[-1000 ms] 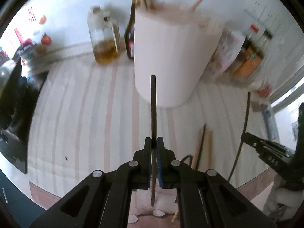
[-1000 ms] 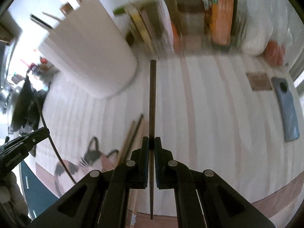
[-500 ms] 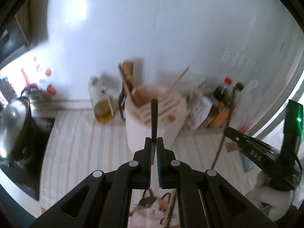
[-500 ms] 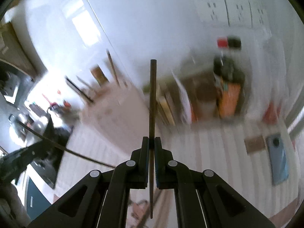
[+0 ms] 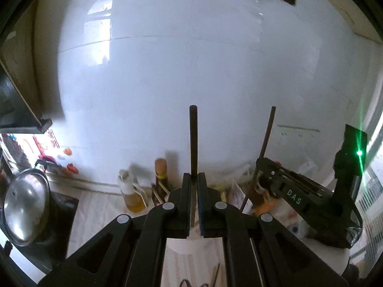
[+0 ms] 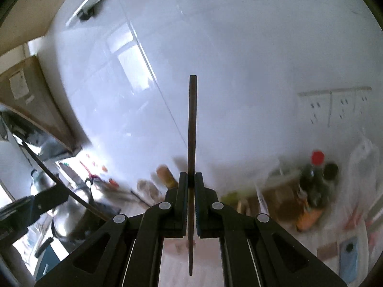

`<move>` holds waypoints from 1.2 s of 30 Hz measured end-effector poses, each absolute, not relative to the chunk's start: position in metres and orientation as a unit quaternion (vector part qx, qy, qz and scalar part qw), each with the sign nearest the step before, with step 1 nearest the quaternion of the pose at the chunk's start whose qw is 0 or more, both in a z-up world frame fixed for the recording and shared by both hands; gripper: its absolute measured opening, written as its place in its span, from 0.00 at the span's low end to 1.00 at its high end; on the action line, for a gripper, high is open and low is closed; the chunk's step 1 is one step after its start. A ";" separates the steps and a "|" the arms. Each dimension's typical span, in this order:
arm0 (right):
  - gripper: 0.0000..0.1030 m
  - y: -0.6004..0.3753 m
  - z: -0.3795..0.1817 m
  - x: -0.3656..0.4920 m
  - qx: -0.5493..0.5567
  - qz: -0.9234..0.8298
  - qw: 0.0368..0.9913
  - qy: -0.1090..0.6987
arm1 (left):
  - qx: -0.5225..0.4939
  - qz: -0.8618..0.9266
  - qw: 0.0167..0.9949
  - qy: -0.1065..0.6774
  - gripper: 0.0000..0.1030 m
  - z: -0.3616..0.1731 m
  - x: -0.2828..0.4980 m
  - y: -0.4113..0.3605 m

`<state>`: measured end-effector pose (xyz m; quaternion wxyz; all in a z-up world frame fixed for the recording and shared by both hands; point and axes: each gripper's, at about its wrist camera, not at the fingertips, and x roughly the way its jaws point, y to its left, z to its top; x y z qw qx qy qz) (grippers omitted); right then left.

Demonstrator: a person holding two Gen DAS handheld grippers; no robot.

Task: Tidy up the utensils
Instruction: 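Lift the dark chopstick toward the holder with the left tool while the right tool carries its own, then insert the dark chopstick into the holder and open the left tool while the right tool does the same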

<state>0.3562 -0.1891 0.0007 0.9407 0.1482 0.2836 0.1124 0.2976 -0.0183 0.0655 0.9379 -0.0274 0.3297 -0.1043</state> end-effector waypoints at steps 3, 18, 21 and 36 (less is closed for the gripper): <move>0.05 -0.181 0.010 0.377 0.146 0.114 0.944 0.272 | -0.025 -0.090 0.938 0.333 0.02 0.063 0.318 -0.014; 0.05 -0.138 -0.038 0.463 0.122 0.123 0.953 0.249 | -0.058 -0.058 0.901 0.426 0.03 -0.016 0.394 0.001; 0.05 -0.130 -0.050 0.472 0.109 0.132 0.952 0.254 | -0.067 -0.058 0.896 0.435 0.04 -0.021 0.398 0.004; 0.34 -0.133 -0.032 0.440 0.098 0.142 0.946 0.273 | -0.077 0.002 0.914 0.398 0.89 0.009 0.363 0.020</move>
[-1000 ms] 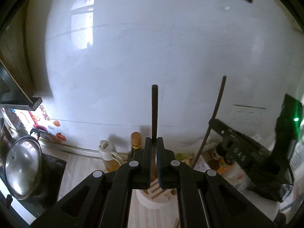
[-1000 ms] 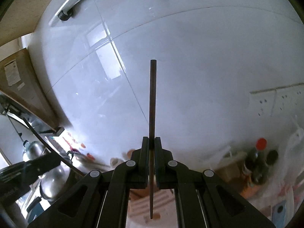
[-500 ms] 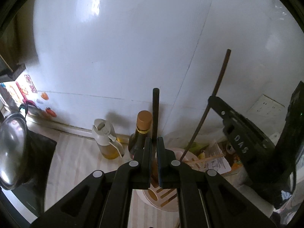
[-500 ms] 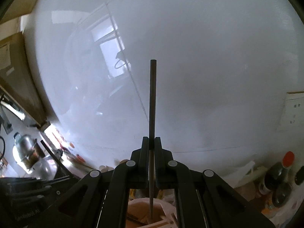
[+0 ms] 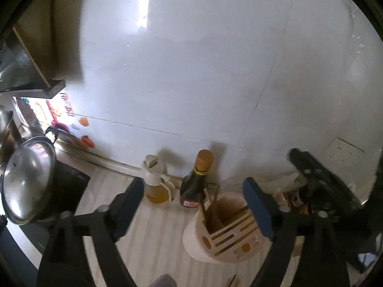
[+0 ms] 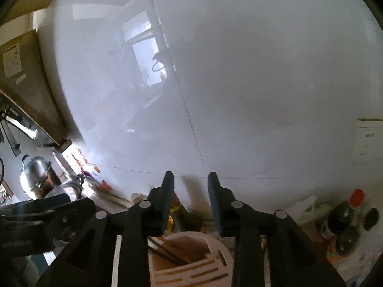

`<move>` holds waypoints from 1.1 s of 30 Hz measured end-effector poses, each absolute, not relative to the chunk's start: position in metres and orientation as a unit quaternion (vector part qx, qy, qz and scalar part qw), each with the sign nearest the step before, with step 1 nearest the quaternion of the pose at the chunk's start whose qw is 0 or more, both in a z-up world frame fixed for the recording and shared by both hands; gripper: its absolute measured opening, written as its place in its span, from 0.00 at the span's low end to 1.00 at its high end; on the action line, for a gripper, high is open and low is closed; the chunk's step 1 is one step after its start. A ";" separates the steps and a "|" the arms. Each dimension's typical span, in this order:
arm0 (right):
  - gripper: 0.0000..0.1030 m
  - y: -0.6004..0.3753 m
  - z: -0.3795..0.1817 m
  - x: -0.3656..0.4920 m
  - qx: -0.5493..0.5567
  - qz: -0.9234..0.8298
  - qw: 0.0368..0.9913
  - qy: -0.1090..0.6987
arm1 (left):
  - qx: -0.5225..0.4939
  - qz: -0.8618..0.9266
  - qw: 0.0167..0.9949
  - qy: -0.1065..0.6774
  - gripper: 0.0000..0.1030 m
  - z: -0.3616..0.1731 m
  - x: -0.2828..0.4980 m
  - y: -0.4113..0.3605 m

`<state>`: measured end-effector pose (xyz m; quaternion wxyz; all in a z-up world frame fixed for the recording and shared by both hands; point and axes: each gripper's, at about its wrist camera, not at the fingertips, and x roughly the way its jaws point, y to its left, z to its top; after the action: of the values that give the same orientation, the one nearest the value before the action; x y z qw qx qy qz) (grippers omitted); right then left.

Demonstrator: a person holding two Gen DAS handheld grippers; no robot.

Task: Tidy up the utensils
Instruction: 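Insert the dark chopstick into the holder and open the left tool while the right tool does the same, then lower both tools back to the chopsticks on the mat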

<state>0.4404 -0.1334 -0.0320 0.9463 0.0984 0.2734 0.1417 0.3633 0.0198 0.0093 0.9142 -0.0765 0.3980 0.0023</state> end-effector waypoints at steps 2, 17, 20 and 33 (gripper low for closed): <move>0.41 -0.139 -0.024 0.426 0.098 0.131 0.949 0.271 | -0.069 0.008 0.918 0.390 1.00 0.009 0.355 0.022; 0.68 -0.201 -0.169 0.315 0.129 0.027 0.859 0.495 | -0.004 0.028 0.857 0.514 1.00 -0.148 0.283 0.007; 0.66 -0.203 -0.237 0.298 0.135 0.023 0.813 0.566 | 0.022 0.029 0.828 0.560 1.00 -0.200 0.273 -0.002; 0.33 -0.186 -0.341 0.264 0.111 0.037 0.750 0.651 | 0.048 0.016 0.765 0.642 1.00 -0.295 0.256 -0.017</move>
<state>0.2636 -0.1863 -0.3407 0.7502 0.1114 0.6507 0.0374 0.2559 -0.0173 -0.2948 0.7651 0.0479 0.6419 0.0163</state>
